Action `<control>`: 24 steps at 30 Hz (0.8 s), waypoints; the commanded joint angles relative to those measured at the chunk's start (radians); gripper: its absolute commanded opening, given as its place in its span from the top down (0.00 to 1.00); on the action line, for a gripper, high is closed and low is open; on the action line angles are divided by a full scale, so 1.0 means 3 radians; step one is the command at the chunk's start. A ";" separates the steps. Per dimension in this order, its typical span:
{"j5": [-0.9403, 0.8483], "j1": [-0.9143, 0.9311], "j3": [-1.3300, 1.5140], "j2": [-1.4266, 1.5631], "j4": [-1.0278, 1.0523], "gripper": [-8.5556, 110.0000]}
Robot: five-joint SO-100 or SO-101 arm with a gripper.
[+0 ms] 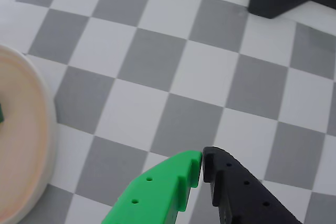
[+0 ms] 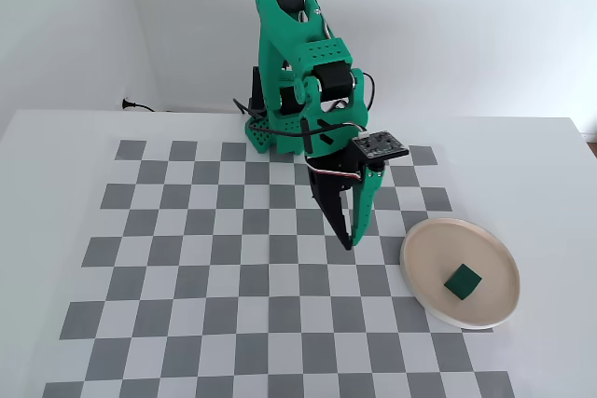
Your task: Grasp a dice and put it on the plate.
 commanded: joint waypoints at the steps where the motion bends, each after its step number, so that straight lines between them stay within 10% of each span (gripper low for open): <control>1: -0.0026 0.0205 0.0138 0.0424 -0.0174 0.96; 24: 0.0266 0.0583 0.1851 0.1672 -0.0654 0.96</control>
